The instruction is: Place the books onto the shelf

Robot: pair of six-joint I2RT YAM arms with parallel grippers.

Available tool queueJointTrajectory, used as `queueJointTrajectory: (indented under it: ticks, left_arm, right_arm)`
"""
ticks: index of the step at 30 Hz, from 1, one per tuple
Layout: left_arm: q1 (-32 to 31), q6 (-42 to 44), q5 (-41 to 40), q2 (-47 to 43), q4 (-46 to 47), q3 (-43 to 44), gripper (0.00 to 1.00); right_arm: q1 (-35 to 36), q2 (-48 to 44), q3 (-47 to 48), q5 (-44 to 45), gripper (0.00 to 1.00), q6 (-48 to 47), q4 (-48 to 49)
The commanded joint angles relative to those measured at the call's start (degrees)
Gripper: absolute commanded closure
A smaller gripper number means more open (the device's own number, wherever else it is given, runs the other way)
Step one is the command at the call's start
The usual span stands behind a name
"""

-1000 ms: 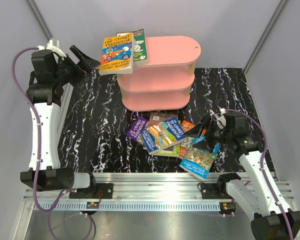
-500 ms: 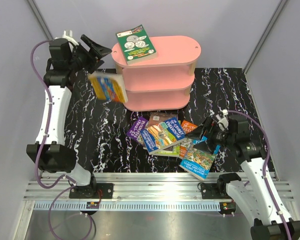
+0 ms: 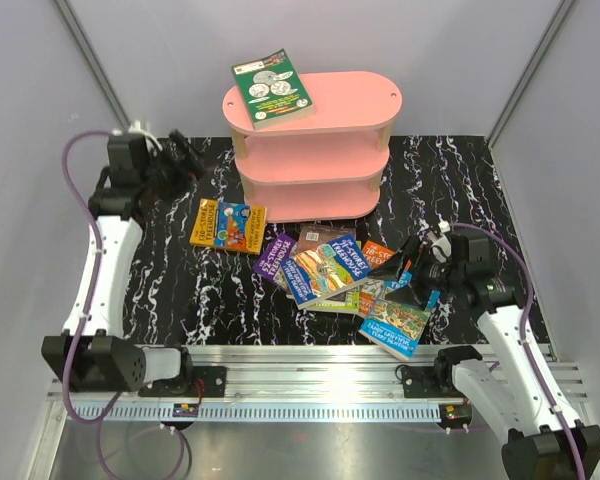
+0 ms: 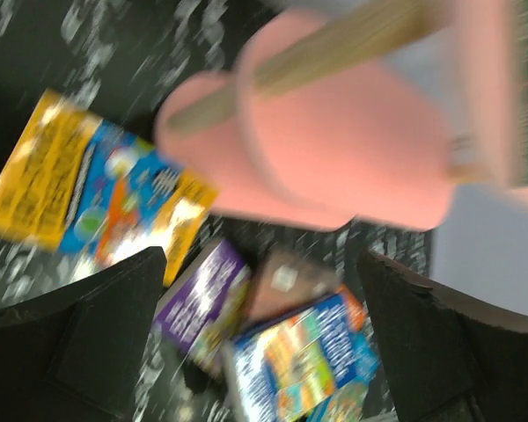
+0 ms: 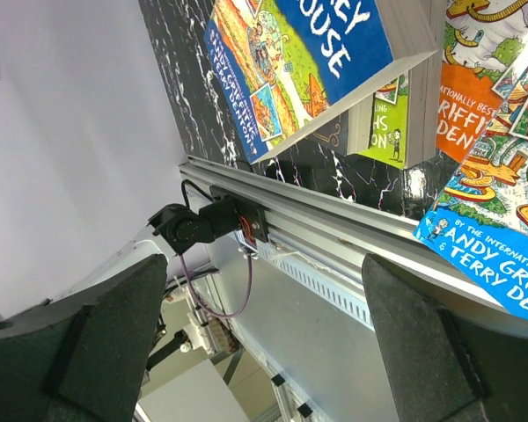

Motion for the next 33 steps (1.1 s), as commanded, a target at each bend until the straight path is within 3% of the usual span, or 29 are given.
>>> queueJointTrajectory:
  ticks: [1,4,5,9,13,18,24,28,33]
  left_arm:
    - [1.0,-1.9,-4.1,-3.4,-1.4,-15.3,0.01]
    - [0.9,-14.1,-0.1,-8.0,8.8,-30.3,0.01]
    - [0.3,-16.6,-0.1,-9.1,14.4,-33.1,0.01]
    - [0.1,-24.8,-1.2,-8.3,19.9,-39.6,0.01]
    - [2.9,-20.8,-3.6,-2.6,17.8,-33.8,0.01]
    - [2.6,-19.6,-0.6,5.2,19.2,-29.4,0.01]
    - [-10.2,-9.8,0.1,6.6,19.1,-26.3,0.01]
    - [-17.3,-7.5,2.3,5.4,24.5,-28.9,0.01]
    - [-19.0,-6.6,11.6,10.1,35.0,-29.4,0.01]
  right_arm:
    - [0.2,1.9,1.7,-2.9,0.00,-1.9,1.4]
    - [0.2,3.3,1.9,-3.1,0.00,-3.0,1.1]
    - [0.2,3.7,2.0,-3.1,0.00,-3.3,1.0]
    - [0.1,4.7,2.2,-3.8,0.00,-3.7,0.4]
    - [0.2,5.7,3.7,-3.6,0.00,-5.1,-2.1]
    - [0.2,10.0,6.9,-1.4,0.00,-5.1,-0.7]
    - [0.2,25.8,12.0,9.9,0.00,-13.0,-5.7]
    - [0.1,31.2,8.5,8.4,0.00,-11.9,3.7]
    - [0.3,38.7,7.4,6.7,0.00,-9.1,12.6]
